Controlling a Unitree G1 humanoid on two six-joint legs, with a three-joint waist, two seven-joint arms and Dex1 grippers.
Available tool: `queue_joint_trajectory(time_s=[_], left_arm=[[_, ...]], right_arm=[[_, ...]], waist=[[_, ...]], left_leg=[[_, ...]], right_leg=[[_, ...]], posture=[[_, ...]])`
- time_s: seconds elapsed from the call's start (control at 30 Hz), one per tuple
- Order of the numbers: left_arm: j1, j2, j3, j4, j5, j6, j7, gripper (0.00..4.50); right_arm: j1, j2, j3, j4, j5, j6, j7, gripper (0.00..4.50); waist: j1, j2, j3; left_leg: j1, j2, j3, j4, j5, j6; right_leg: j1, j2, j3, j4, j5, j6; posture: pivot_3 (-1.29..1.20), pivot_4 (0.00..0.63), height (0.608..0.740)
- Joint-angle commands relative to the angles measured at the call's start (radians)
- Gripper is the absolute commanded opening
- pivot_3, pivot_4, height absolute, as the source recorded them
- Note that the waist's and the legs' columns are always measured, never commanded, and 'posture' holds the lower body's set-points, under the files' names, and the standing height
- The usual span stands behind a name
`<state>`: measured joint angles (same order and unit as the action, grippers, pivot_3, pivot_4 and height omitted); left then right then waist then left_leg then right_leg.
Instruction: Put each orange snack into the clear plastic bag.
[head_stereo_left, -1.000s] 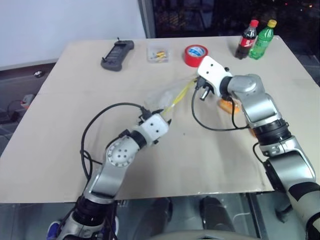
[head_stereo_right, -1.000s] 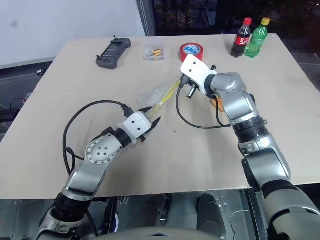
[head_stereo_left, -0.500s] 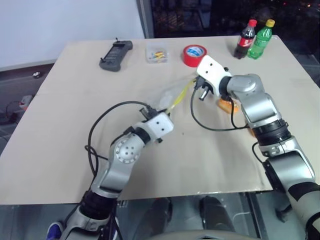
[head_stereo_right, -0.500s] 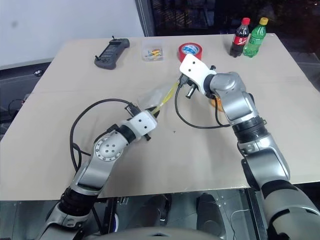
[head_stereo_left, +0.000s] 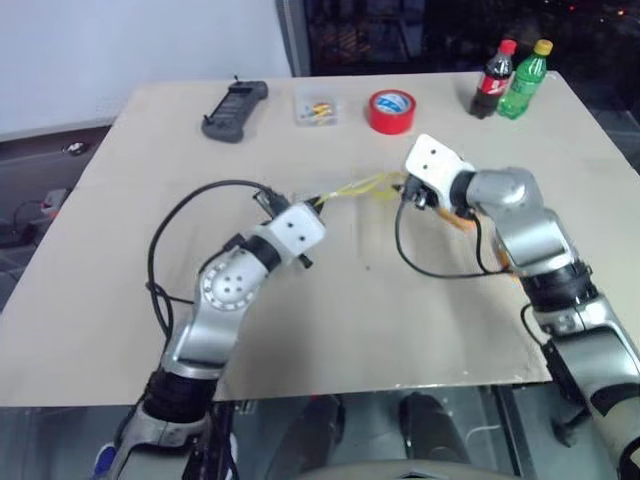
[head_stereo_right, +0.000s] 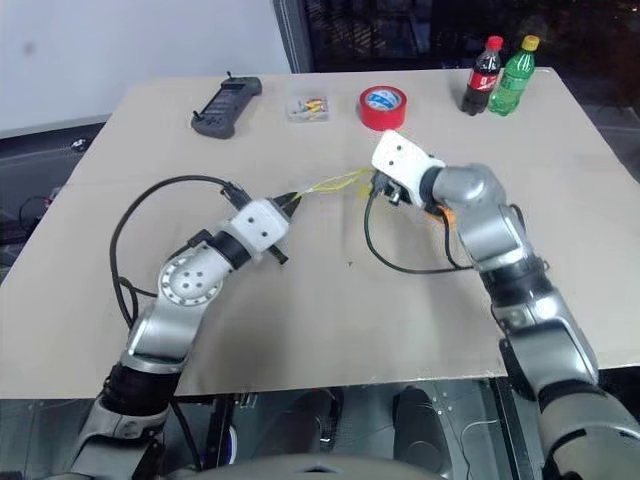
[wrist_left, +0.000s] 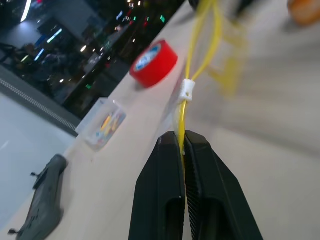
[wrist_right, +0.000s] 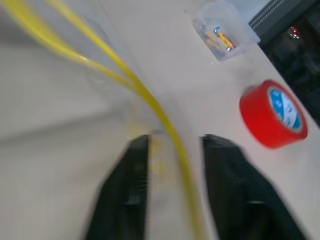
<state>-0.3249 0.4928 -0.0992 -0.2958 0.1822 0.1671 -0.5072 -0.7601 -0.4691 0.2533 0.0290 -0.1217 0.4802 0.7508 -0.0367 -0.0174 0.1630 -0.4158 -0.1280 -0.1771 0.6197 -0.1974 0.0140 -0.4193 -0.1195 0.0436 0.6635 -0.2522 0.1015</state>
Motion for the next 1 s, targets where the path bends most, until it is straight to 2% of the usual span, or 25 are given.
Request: queue_joint_trajectory(time_s=[0.03, 0.13, 0.2, 0.33, 0.43, 0.6, 0.7, 0.8, 0.87, 0.93, 0.97, 1.0], left_arm=[[-0.038, 0.026, 0.056, 0.0, -0.097, 0.016, -0.073, 0.0], [-0.051, 0.051, 0.055, 0.011, -0.107, 0.02, -0.098, 0.0], [-0.055, 0.059, 0.051, 0.016, -0.109, 0.022, -0.106, 0.0], [-0.064, 0.062, 0.044, 0.015, -0.109, 0.025, -0.114, 0.0], [-0.064, 0.067, 0.038, 0.014, -0.109, 0.032, -0.12, 0.0], [-0.052, 0.094, 0.066, 0.036, -0.114, 0.032, -0.125, 0.0], [-0.055, 0.107, 0.07, 0.04, -0.117, 0.033, -0.127, 0.0], [-0.062, 0.109, 0.063, 0.038, -0.111, 0.043, -0.115, 0.0], [-0.063, 0.113, 0.057, 0.035, -0.1, 0.05, -0.104, 0.0], [-0.063, 0.115, 0.055, 0.034, -0.091, 0.055, -0.096, 0.0], [-0.062, 0.114, 0.055, 0.033, -0.089, 0.06, -0.093, 0.0], [-0.062, 0.113, 0.055, 0.032, -0.086, 0.062, -0.09, 0.0]], right_arm=[[0.076, -0.05, -0.133, -0.223, 0.078, 0.129, 0.012, 1.63], [0.155, -0.064, -0.201, -0.375, 0.139, 0.264, 0.0, 0.5], [0.175, -0.046, -0.226, -0.425, 0.153, 0.317, -0.039, 0.02], [0.176, 0.03, -0.278, -0.488, 0.24, 0.445, -0.087, 0.02], [0.183, 0.05, -0.261, -0.526, 0.268, 0.511, -0.115, 0.02], [0.231, -0.038, -0.253, -0.434, 0.185, 0.41, -0.193, 0.02], [0.274, -0.137, -0.225, -0.393, 0.175, 0.312, -0.138, 0.02], [0.322, -0.169, -0.245, -0.387, 0.184, 0.264, -0.154, 0.78], [0.36, -0.183, -0.281, -0.406, 0.214, 0.284, -0.148, 1.78], [0.384, -0.201, -0.306, -0.418, 0.225, 0.285, -0.143, 1.78], [0.394, -0.21, -0.336, -0.42, 0.232, 0.291, -0.146, 1.64], [0.398, -0.211, -0.362, -0.426, 0.248, 0.309, -0.147, 1.26]], waist=[[0.003, 0.0, 0.0], [0.003, 0.0, 0.0], [0.001, 0.0, 0.0], [-0.004, 0.0, 0.0], [0.0, 0.0, 0.0], [0.009, 0.0, 0.0], [0.011, 0.0, 0.0], [0.013, 0.0, 0.0], [0.014, 0.0, 0.0], [0.014, 0.0, 0.0], [0.015, 0.0, 0.0], [0.016, 0.0, 0.0]], left_leg=[[0.0, 0.0, 0.0, 0.0, 0.0, 0.0], [-0.001, -0.001, -0.001, 0.002, 0.0, 0.0], [0.0, -0.001, -0.001, 0.002, 0.0, 0.0], [0.002, 0.001, 0.0, 0.002, 0.0, 0.0], [0.002, 0.001, -0.001, 0.004, 0.0, 0.0], [0.001, 0.0, -0.001, 0.006, 0.0, 0.001], [0.001, 0.0, -0.001, 0.006, 0.0, 0.001], [0.001, 0.0, -0.001, 0.006, 0.0, 0.001], [0.001, 0.0, -0.001, 0.006, -0.001, 0.002], [0.001, 0.0, -0.001, 0.006, -0.001, 0.002], [0.001, 0.0, -0.001, 0.006, -0.001, 0.002], [0.001, 0.0, -0.001, 0.006, -0.001, 0.002]], right_leg=[[0.0, 0.0, 0.0, 0.0, 0.0, 0.0], [0.001, -0.001, 0.0, 0.0, 0.0, 0.0], [0.001, 0.0, -0.001, 0.0, 0.0, 0.0], [0.002, 0.001, -0.001, 0.002, 0.001, -0.001], [0.003, 0.001, -0.001, 0.002, 0.001, -0.001], [0.004, 0.0, -0.001, 0.001, 0.002, 0.0], [0.004, 0.0, -0.002, 0.001, 0.002, 0.001], [0.004, 0.0, -0.002, 0.001, 0.002, 0.001], [0.004, 0.001, -0.002, 0.001, 0.002, 0.001], [0.004, 0.001, -0.002, 0.001, 0.002, 0.001], [0.004, 0.001, -0.001, 0.001, 0.002, 0.001], [0.004, 0.001, -0.001, 0.001, 0.002, 0.001]], posture=[[0.0, 0.15, 0.74], [0.0, 0.15, 0.74], [0.0, 0.15, 0.74], [0.0, 0.15, 0.74], [0.0, 0.15, 0.74], [0.0, 0.15, 0.74], [0.0, 0.15, 0.74], [0.0, 0.15, 0.74], [0.0, 0.15, 0.74], [0.0, 0.15, 0.74], [0.0, 0.15, 0.74], [0.0, 0.15, 0.74]])
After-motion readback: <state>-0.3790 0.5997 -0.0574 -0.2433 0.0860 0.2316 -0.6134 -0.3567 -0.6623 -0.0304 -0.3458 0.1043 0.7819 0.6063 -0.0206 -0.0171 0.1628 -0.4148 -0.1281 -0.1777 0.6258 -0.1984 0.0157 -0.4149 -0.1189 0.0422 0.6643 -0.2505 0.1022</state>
